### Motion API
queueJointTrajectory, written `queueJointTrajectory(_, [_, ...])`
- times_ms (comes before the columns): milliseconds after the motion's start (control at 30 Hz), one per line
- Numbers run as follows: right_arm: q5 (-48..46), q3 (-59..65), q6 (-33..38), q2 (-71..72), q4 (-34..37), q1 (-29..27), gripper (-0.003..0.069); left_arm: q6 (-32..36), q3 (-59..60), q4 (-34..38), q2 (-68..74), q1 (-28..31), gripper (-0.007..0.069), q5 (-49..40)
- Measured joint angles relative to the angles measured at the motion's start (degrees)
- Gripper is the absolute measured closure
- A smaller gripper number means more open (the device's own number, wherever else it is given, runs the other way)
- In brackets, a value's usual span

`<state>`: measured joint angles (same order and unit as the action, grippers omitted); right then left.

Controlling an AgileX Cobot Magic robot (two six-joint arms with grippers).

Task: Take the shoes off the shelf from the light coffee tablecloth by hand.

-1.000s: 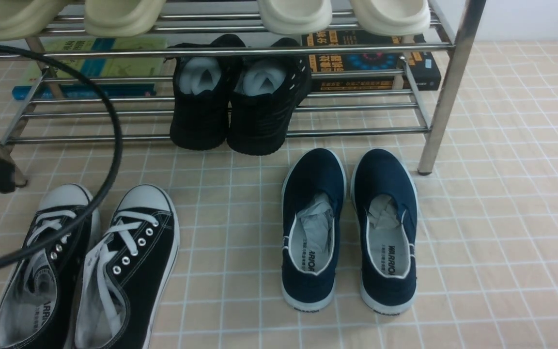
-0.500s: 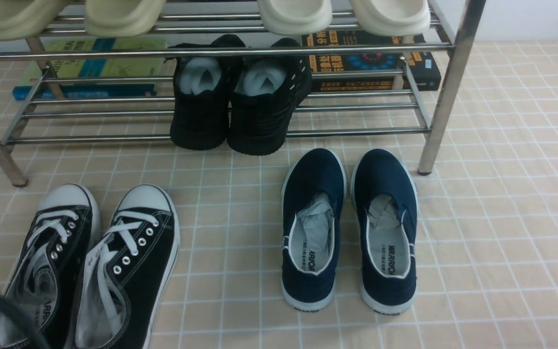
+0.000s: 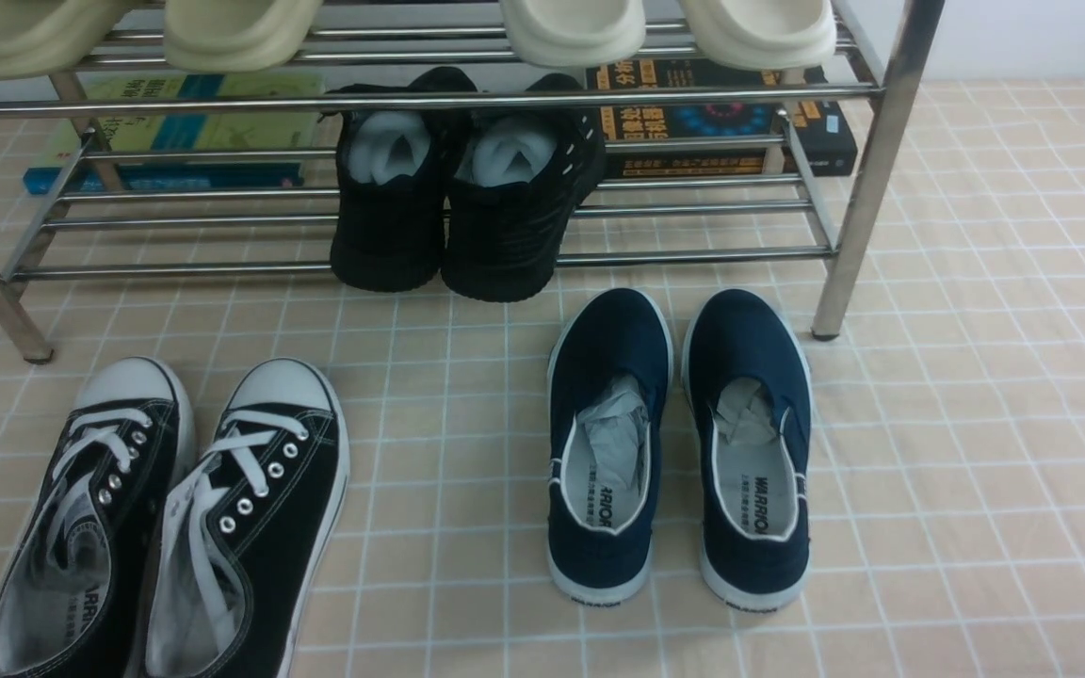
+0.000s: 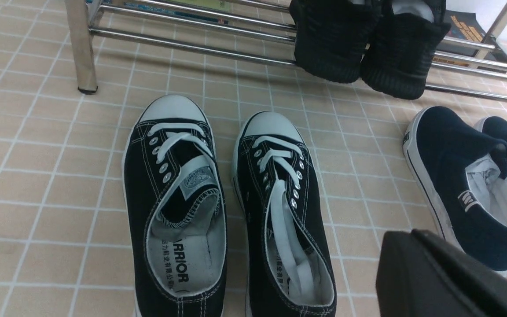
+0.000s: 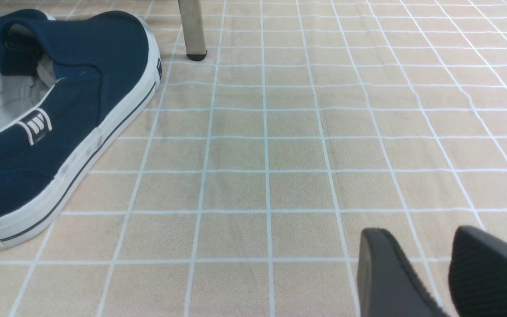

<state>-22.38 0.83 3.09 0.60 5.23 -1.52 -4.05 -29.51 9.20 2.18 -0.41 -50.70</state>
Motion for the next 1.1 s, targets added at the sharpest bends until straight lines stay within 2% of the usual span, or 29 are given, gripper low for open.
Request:
queueJointTrajectory(333, [0.0, 0.0, 0.0, 0.0, 0.0, 0.0, 0.0419, 0.0, 0.24, -8.89, -0.02, 0.0, 0.0592, -0.05])
queueJointTrajectory(600, [0.0, 0.0, 0.0, 0.0, 0.0, 0.0, 0.0419, 0.0, 0.37, -18.95, -0.02, 0.0, 0.0584, -0.05])
queueJointTrajectory(767, [0.0, 0.0, 0.0, 0.0, 0.0, 0.0, 0.0419, 0.0, 2.6, -20.59, -0.07, 0.0, 0.0581, 1.27])
queueJointTrajectory(933, [0.0, 0.0, 0.0, 0.0, 0.0, 0.0, 0.0419, -0.1, 11.93, -16.79, -0.07, 0.0, 0.0573, 17.71])
queueJointTrajectory(967, [0.0, 0.0, 0.0, 0.0, 0.0, 0.0, 0.0419, -0.1, 12.4, -16.6, -0.07, 0.0, 0.0573, 18.56])
queueJointTrajectory(1100, [0.0, 0.0, 0.0, 0.0, -0.06, 0.0, 0.0419, -1.42, 22.84, -14.23, -0.07, 0.0, 0.057, 35.36])
